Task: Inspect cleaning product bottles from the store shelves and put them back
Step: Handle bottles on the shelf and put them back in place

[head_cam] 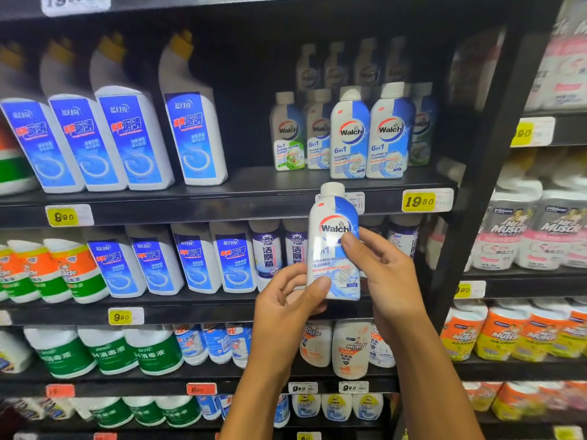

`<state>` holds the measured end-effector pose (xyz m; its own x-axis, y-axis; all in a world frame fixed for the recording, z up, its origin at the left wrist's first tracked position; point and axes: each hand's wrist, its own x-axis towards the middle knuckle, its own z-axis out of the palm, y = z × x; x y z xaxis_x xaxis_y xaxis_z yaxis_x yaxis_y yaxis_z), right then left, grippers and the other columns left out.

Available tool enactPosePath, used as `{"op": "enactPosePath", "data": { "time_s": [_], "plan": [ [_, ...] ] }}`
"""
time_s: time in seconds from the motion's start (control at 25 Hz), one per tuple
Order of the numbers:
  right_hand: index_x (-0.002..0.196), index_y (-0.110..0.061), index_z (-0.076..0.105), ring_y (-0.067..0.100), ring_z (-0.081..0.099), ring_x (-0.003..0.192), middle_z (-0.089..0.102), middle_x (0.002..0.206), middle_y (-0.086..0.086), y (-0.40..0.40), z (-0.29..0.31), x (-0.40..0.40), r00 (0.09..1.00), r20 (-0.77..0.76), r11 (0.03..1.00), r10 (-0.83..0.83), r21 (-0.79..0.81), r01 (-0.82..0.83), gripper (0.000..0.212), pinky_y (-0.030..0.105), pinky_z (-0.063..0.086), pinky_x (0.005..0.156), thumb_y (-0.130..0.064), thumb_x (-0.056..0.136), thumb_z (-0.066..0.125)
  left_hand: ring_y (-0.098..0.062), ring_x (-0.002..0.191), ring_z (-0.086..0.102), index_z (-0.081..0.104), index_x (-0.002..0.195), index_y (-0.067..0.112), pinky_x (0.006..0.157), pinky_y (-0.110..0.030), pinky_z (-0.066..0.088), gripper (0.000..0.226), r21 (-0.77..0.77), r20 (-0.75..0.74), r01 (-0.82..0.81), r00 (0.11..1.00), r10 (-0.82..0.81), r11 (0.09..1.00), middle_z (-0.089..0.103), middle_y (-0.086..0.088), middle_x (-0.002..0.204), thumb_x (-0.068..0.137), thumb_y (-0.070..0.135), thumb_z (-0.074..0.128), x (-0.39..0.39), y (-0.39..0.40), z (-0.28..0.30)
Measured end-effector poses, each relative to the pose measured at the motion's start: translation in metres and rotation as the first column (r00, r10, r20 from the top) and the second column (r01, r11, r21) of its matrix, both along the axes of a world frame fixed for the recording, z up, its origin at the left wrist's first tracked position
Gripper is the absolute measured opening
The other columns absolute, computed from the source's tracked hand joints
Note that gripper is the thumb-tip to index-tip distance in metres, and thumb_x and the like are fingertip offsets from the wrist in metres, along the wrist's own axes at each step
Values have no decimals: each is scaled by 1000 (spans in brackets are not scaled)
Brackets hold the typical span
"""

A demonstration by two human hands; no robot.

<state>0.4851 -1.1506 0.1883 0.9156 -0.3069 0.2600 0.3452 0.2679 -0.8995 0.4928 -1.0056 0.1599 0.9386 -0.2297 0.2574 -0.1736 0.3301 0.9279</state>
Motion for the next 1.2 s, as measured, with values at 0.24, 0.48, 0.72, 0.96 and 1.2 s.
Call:
{"op": "enactPosePath", "data": {
  "time_s": [0.24, 0.48, 0.72, 0.96, 1.2],
  "plan": [
    [113, -22, 66, 14, 75, 87, 78, 96, -1, 2, 3, 0, 999, 29, 999, 38, -14, -38, 35, 22, 58, 61, -30, 79, 68, -17, 94, 73, 70, 105, 33, 72, -20, 57, 40, -69, 101, -182, 977, 189, 981, 75, 2, 103, 70, 18, 84, -4, -11, -4],
    [118, -11, 67, 18, 72, 100, 76, 107, 6, 6, 11, 6, 985, -8, 984, 174, -43, -174, 49, 28, 59, 80, -39, 78, 69, -8, 108, 56, 60, 116, 29, 85, -10, 45, 49, 108, 529, -562, 731, 431, 820, 54, 11, 112, 75, 12, 82, -4, -21, -6],
    [125, -5, 58, 36, 61, 121, 66, 126, 21, -5, 18, 9, 957, 87, 939, 276, 188, -288, 50, 56, 49, 101, -32, 84, 67, 2, 107, 64, 55, 131, 26, 79, -12, 52, 66, 19, 221, -124, 968, 117, 992, 68, 15, 119, 70, 43, 74, -4, -11, 6],
    [131, -11, 58, 28, 64, 119, 69, 125, 12, -2, 24, 17, 958, 4, 952, 285, 111, -284, 44, 52, 50, 101, -35, 97, 45, -5, 110, 61, 54, 113, 53, 86, -18, 52, 61, 69, 421, -549, 773, 475, 833, 58, 21, 117, 60, 44, 83, -5, -26, 6],
    [123, -16, 62, 24, 68, 112, 73, 118, 8, 1, 24, 20, 967, -2, 961, 255, 110, -254, 35, 41, 58, 91, -32, 105, 37, 3, 114, 51, 51, 126, 29, 89, -5, 42, 76, 85, 536, -674, 652, 537, 733, 50, 19, 119, 62, 33, 91, -1, -29, 0]
  ]
}}
